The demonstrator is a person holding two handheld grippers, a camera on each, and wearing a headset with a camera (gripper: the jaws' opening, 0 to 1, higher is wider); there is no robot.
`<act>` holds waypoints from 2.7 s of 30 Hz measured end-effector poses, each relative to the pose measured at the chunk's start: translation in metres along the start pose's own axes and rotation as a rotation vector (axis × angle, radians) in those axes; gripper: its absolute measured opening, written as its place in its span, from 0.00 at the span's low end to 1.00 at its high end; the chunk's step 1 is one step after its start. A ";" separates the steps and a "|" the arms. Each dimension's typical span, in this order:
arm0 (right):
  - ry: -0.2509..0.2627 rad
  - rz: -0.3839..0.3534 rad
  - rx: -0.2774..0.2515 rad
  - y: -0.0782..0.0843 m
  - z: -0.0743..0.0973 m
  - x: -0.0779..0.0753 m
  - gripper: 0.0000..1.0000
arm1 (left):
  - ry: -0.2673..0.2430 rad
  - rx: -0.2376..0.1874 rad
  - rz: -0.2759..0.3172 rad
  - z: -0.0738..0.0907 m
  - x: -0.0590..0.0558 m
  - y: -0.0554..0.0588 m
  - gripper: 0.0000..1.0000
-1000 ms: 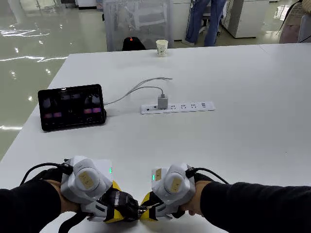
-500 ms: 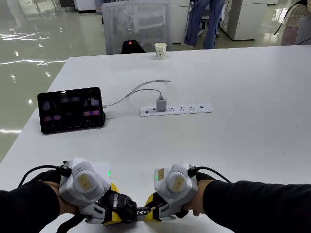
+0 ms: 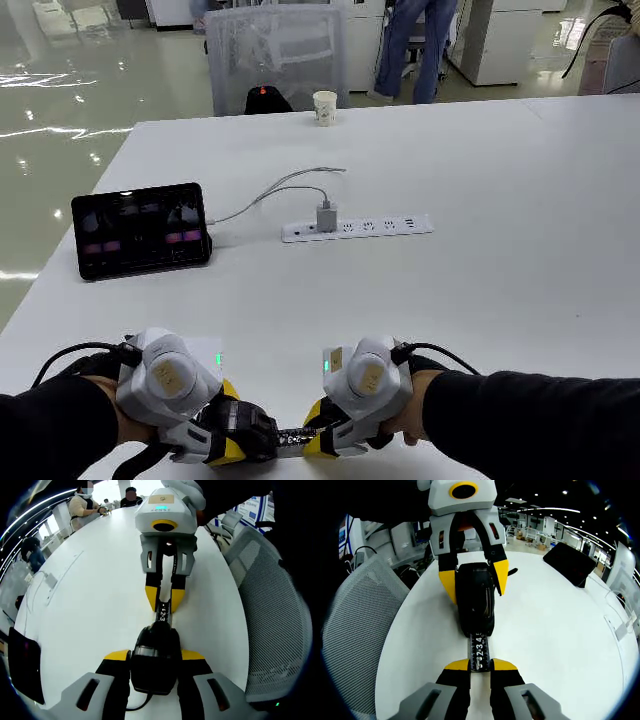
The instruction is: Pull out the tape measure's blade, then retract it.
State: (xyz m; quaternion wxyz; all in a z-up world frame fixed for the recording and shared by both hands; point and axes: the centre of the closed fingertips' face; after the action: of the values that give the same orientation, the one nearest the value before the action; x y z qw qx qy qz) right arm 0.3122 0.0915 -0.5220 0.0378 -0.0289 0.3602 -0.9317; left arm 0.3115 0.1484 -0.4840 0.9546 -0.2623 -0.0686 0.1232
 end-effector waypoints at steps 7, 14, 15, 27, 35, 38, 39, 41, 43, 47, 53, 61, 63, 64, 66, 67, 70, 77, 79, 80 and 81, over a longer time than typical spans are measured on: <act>0.001 -0.005 0.005 0.005 0.003 0.000 0.11 | -0.001 0.002 0.000 0.000 0.000 0.000 0.30; 0.002 -0.008 0.013 0.009 0.008 0.000 0.11 | -0.003 0.002 -0.002 0.000 0.000 0.000 0.30; 0.002 -0.008 0.014 0.010 0.008 0.000 0.11 | -0.003 0.001 -0.002 0.000 0.000 0.000 0.30; 0.005 -0.012 0.019 0.017 0.015 0.000 0.11 | -0.009 0.002 -0.003 0.000 -0.001 0.000 0.30; 0.008 -0.015 0.024 0.023 0.021 0.000 0.11 | -0.010 0.001 0.004 0.000 -0.001 0.000 0.30; 0.009 -0.016 0.026 0.025 0.023 0.000 0.11 | -0.010 0.003 0.001 0.000 -0.001 0.000 0.30; 0.009 -0.016 0.027 0.025 0.023 0.000 0.11 | -0.009 0.003 0.000 0.000 -0.001 0.000 0.30; 0.009 -0.017 0.028 0.027 0.024 0.000 0.11 | -0.009 0.004 -0.002 0.000 -0.001 0.000 0.30; 0.010 -0.020 0.029 0.028 0.026 0.000 0.11 | -0.009 0.004 -0.002 0.000 -0.001 0.000 0.30; 0.011 -0.021 0.033 0.031 0.029 0.001 0.11 | -0.009 0.003 -0.001 0.000 -0.001 0.000 0.30; 0.012 -0.026 0.034 0.035 0.034 0.000 0.11 | -0.008 0.003 0.000 0.000 -0.001 0.000 0.30; 0.011 -0.024 0.042 0.041 0.038 0.000 0.11 | -0.009 0.002 -0.001 0.001 -0.001 0.000 0.30; 0.010 -0.027 0.044 0.042 0.040 0.000 0.11 | -0.008 0.001 -0.001 0.001 -0.001 -0.001 0.30; 0.010 -0.028 0.044 0.043 0.040 -0.001 0.11 | -0.008 0.001 -0.001 0.001 -0.001 -0.001 0.30; 0.010 -0.029 0.046 0.045 0.041 -0.001 0.11 | -0.008 0.001 0.000 0.001 -0.001 -0.001 0.30; 0.010 -0.029 0.046 0.045 0.042 -0.001 0.11 | -0.008 0.001 -0.001 0.001 -0.001 -0.001 0.30; 0.008 -0.040 0.046 0.048 0.044 0.000 0.11 | -0.007 0.001 -0.001 0.001 -0.001 0.000 0.30; 0.008 -0.049 0.048 0.052 0.049 -0.001 0.11 | -0.006 0.001 -0.001 0.000 -0.001 0.000 0.30; 0.009 -0.051 0.048 0.054 0.051 -0.001 0.11 | -0.006 0.001 -0.001 0.000 -0.002 0.000 0.30; 0.010 -0.052 0.049 0.054 0.051 -0.001 0.11 | -0.006 0.001 0.000 0.000 -0.001 0.000 0.30; 0.011 -0.052 0.049 0.055 0.052 -0.002 0.11 | -0.006 0.001 0.001 0.000 -0.001 0.000 0.30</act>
State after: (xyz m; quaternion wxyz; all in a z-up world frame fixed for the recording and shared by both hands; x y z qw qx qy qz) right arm 0.3208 0.0163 -0.5210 0.0122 -0.0325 0.3365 -0.9411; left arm 0.3102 0.1477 -0.4838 0.9545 -0.2615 -0.0714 0.1243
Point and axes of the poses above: the centre of the closed fingertips' face, and the gripper's own axes: z roughly backward along the fingers, x roughly to its left, y roughly out of its underside, and after that the axes turned 1 degree about z, right-handed
